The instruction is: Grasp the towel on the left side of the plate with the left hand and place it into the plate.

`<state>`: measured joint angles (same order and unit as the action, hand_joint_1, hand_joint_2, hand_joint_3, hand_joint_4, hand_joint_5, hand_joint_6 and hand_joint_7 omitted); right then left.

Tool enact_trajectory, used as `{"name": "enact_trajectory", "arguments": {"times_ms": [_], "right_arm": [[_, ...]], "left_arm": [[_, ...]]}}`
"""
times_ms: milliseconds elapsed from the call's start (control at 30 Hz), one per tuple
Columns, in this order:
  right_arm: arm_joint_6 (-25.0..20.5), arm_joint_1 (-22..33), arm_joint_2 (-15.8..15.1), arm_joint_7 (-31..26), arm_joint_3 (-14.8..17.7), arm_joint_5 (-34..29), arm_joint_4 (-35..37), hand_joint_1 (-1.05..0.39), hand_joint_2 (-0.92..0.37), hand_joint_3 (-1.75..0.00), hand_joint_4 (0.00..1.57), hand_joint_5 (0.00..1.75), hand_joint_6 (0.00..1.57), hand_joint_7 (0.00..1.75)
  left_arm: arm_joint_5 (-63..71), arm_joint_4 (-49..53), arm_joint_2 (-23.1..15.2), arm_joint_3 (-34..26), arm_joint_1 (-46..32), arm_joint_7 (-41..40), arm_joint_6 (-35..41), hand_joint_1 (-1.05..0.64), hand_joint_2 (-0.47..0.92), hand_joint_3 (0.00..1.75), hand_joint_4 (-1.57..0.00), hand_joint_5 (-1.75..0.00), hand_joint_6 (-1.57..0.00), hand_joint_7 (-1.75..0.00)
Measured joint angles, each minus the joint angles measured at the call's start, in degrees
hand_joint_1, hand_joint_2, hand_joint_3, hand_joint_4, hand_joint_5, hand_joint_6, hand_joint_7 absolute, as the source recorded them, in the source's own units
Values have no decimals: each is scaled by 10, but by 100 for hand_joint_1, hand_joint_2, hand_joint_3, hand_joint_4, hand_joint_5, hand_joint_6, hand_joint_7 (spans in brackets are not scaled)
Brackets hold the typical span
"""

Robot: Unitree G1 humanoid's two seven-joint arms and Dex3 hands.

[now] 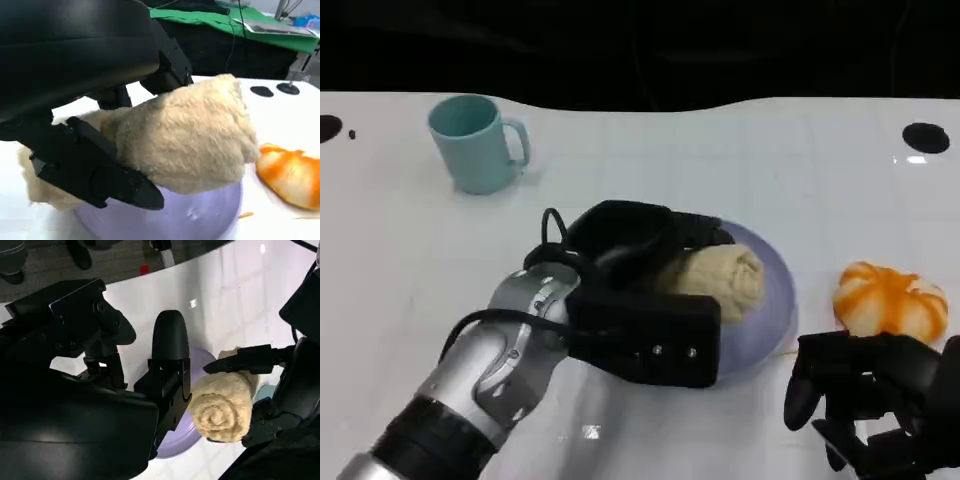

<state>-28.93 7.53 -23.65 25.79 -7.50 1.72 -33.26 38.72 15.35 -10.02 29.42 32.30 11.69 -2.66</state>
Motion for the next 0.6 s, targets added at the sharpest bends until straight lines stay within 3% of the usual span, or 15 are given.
{"name": "enact_trajectory", "arguments": {"times_ms": [267,433,600], "right_arm": [[0,-4,0,0,0,0,2,4,-60,-105,69,169,68,142],[-2,-6,0,0,-1,0,2,4,-60,-105,69,169,68,142],[-3,-8,1,0,-1,0,4,4,-60,-105,69,169,69,142]], "left_arm": [[-6,-77,-26,-12,-5,41,11,-65,92,15,-25,-61,-35,-1],[-38,-130,-45,-40,-33,72,19,-63,92,13,-24,-59,-37,-2],[-91,-191,-64,-83,-75,104,35,-60,92,18,-33,-61,-44,-5]]}}
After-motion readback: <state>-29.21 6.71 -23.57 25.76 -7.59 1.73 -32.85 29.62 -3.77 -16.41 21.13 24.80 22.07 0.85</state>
